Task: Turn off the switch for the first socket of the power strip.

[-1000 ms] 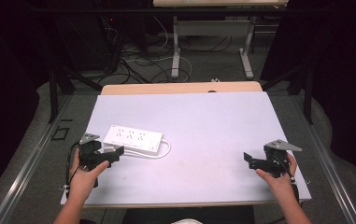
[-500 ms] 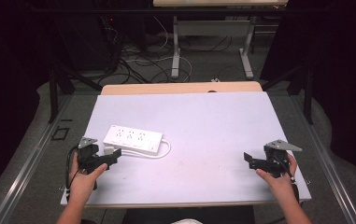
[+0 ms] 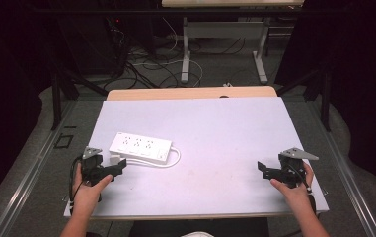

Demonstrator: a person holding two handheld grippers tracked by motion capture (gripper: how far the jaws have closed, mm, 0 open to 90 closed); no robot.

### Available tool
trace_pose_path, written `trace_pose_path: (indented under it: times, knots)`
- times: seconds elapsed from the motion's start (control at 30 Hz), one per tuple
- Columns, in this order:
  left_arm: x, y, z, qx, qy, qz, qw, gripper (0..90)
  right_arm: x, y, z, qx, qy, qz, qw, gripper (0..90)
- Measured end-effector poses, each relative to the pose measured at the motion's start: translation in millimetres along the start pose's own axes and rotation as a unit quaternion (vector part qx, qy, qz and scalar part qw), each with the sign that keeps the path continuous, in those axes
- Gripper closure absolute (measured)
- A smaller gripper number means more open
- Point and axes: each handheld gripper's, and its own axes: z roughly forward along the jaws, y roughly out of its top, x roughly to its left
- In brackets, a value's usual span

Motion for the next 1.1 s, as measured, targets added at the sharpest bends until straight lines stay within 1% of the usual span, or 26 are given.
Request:
trace_pose_path:
  times: [0.13,0.2,0.5,0.77,0.9,0.97,1.0,1.1]
  knots:
    - [2.2,-1.9,1.1,0.001,0.004,-0.003,1.0,0.8,-0.2,-0.1,0.1,0.0,0.0,0.0,1.0,10.5]
    - [2.4,-2.7,1.8,-0.002,0.005,-0.005,1.0,0.9,-0.3,-0.2,0.1,0.001,0.0,-0.001,1.0,10.5]
    - [0.8,-4.1,2.0,0.003,0.006,0.001,1.0,1.1,-1.0,-0.2,0.2,-0.002,-0.001,-0.002,1.0,10.6]
    - [-0.4,-4.6,3.6,0.002,0.005,0.0,1.0,1.3,-1.9,-0.2,-0.3,-0.002,-0.002,-0.002,1.0,10.6]
    - [-0.4,-4.6,4.7,-0.002,0.004,0.001,1.0,1.4,-2.3,-0.1,-0.1,-0.001,0.001,-0.001,1.0,10.7]
    - [-0.4,-4.6,4.8,-0.001,0.005,0.002,1.0,1.4,-2.2,-0.3,0.7,-0.004,-0.002,-0.001,1.0,10.6]
    - [-0.4,-4.1,4.1,0.005,0.004,0.003,1.0,1.4,-2.4,-0.3,0.6,-0.003,-0.001,-0.002,1.0,10.7]
    - [-0.9,-4.1,4.3,0.004,0.004,0.004,1.0,1.4,-2.8,-0.2,0.5,-0.002,-0.001,-0.002,1.0,10.7]
